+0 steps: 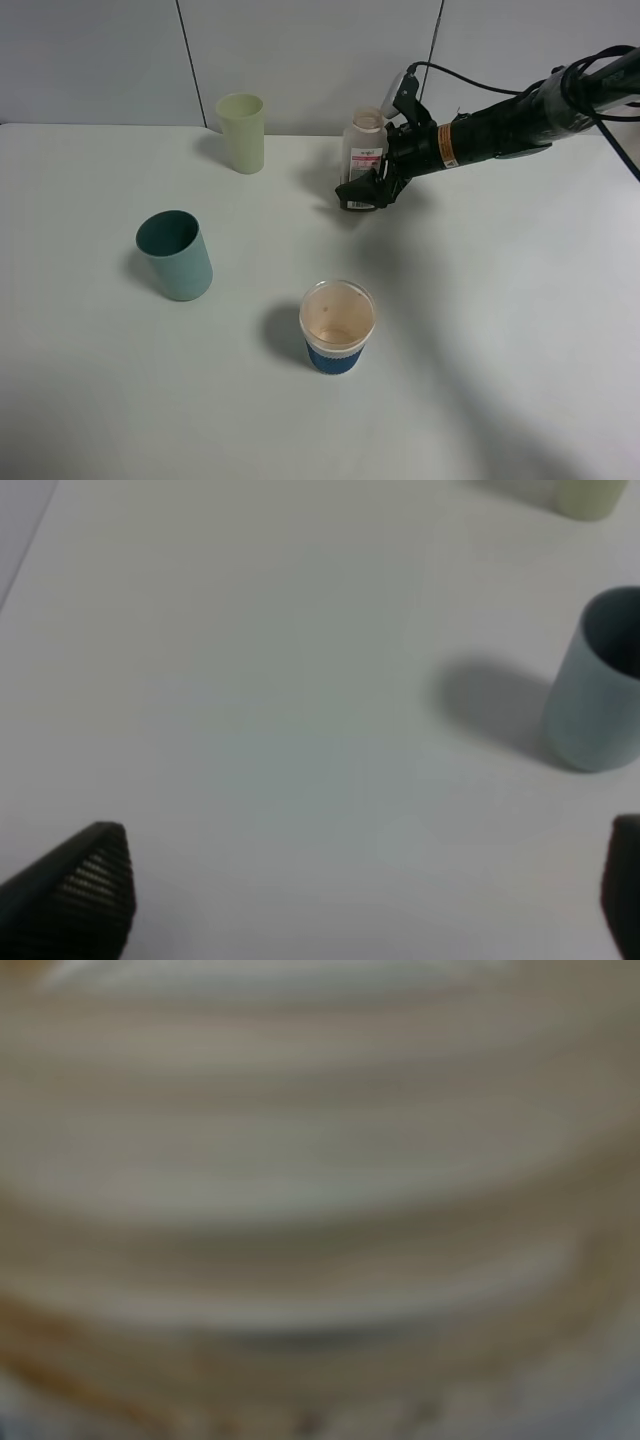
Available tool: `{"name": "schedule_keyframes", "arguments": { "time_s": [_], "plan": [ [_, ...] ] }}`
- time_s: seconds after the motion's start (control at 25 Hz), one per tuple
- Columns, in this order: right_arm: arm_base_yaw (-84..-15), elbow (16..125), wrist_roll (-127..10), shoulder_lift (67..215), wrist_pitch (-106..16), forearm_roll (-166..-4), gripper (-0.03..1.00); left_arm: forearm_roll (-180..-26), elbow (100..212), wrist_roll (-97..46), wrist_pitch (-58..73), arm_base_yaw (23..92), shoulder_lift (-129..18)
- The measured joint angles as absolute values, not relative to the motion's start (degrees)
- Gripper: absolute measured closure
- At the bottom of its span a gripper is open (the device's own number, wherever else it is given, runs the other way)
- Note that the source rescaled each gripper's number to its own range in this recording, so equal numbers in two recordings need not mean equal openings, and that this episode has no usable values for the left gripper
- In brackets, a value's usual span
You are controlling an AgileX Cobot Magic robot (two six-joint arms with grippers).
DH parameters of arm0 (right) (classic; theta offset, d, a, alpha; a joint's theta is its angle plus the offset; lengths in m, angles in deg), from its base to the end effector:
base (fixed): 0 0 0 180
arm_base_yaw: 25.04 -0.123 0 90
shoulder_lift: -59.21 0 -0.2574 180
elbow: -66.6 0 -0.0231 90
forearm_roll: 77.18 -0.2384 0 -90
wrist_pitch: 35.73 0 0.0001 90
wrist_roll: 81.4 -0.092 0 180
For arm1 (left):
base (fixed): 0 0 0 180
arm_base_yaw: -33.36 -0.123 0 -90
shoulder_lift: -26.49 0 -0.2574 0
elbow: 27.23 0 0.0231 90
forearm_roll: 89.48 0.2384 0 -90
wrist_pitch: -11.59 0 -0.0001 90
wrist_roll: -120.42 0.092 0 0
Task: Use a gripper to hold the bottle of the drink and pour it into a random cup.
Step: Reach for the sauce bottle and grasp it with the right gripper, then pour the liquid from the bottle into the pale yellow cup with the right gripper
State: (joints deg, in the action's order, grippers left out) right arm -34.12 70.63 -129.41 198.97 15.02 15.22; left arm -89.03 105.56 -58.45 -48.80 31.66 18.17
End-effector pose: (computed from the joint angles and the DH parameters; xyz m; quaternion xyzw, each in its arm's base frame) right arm 0.4015 0.1362 0.0909 -0.5236 0.6809 0.2797 0.4288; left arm 0.0115 0.0010 0.2739 -0.0044 0.8477 0.0170 0.5302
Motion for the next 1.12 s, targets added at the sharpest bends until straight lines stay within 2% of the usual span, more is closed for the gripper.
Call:
{"name": "schedule_keyframes", "arguments": {
  "time_s": [0.12, 0.16, 0.24, 0.32, 0.4, 0.84, 1.12],
  "plan": [
    [-34.3, 70.6, -129.4, 199.0, 16.8, 14.9, 0.23, -89.0, 105.6, -58.4, -48.8, 31.7, 18.2],
    [-34.3, 70.6, -129.4, 199.0, 17.1, 14.9, 0.31, -89.0, 105.6, -58.4, -48.8, 31.7, 18.2],
    [-34.3, 70.6, -129.3, 199.0, 17.9, 14.9, 0.55, -89.0, 105.6, -58.4, -48.8, 31.7, 18.2],
    [-34.3, 70.7, -129.4, 199.2, 18.6, 14.9, 0.60, -89.0, 105.6, -58.4, -48.8, 31.7, 18.2],
    [-34.3, 70.7, -130.5, 199.5, 19.9, 15.0, 0.96, -89.0, 105.6, -58.4, -48.8, 31.7, 18.2],
    [-34.3, 70.7, -138.4, 199.3, 20.5, 16.3, 0.95, -89.0, 105.6, -58.4, -48.8, 31.7, 18.2],
    [-34.4, 70.7, -143.5, 193.6, 21.0, 20.1, 0.95, -89.0, 105.6, -58.4, -48.8, 31.7, 18.2]
  ]
}}
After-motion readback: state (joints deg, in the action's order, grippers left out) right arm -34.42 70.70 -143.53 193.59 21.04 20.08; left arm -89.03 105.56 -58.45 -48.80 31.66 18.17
